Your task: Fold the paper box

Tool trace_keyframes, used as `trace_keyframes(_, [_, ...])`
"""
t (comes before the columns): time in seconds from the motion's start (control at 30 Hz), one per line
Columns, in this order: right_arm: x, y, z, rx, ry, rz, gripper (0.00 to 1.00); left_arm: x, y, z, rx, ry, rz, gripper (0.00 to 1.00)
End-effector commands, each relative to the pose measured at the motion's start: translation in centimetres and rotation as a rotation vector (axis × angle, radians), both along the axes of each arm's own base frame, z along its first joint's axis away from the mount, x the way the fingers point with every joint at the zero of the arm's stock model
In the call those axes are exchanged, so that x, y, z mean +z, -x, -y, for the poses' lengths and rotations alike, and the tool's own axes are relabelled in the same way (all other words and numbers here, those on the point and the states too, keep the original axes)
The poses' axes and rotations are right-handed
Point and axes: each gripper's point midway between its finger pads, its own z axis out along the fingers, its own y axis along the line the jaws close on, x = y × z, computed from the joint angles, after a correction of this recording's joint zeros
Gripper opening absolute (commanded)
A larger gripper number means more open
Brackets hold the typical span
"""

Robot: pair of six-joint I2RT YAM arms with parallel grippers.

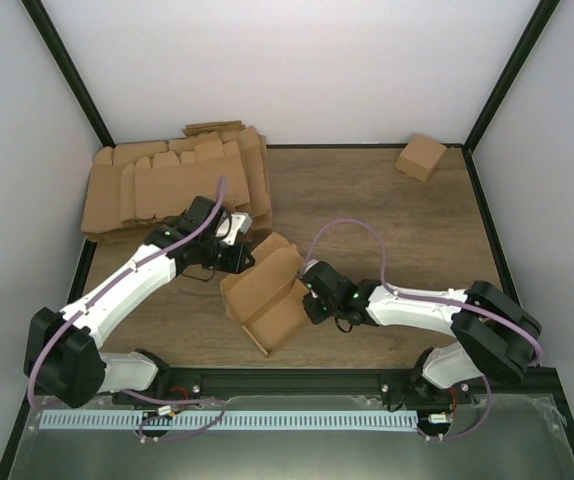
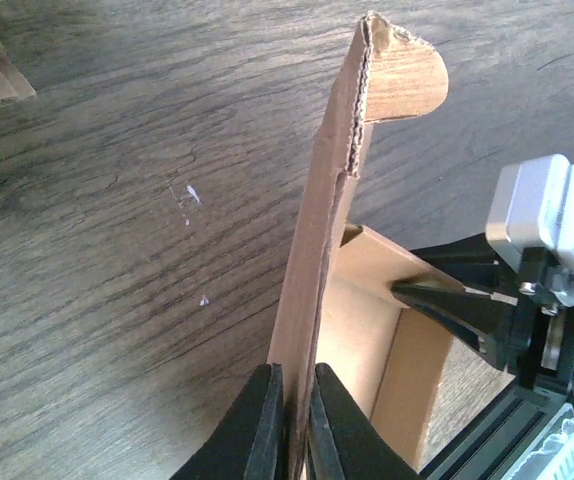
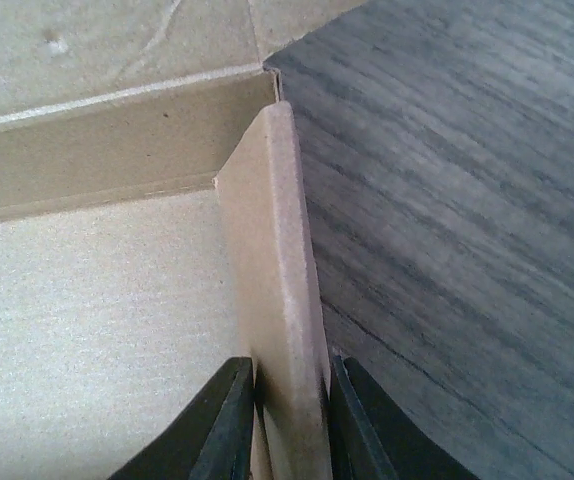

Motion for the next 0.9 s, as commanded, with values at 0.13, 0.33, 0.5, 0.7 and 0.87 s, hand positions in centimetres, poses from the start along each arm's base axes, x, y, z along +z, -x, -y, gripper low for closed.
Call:
trace_keyframes(0.13, [1.1, 1.5, -0.1, 0.005, -0.049, -0.033, 0.25, -1.4, 1.3, 1.2, -0.114, 0.035, -0.056, 0.16])
trace_keyframes(0.33, [1.6, 1.2, -0.5, 0.015, -0.053, -0.022, 0.29, -2.2, 2.0, 1.5, -0.153, 0.043, -0.09, 0.18])
trace_keyframes(0.5, [2.5, 1.0, -1.0, 0.032, -0.065, -0.007, 0.37, -2.4, 2.2, 1.5, -0.176, 0.041, -0.092, 0.19])
trace_keyframes(0.7, [3.3, 0.6, -1.5, 0.052, -0.063, 0.009, 0.5, -2.6, 2.4, 1.6, -0.183, 0.043, -0.097, 0.19])
trace_keyframes(0.87, [3.9, 0.3, -1.9, 0.069, -0.068, 0.0, 0.54, -2.5, 2.4, 1.6, -0.184, 0.046, -0.096, 0.19])
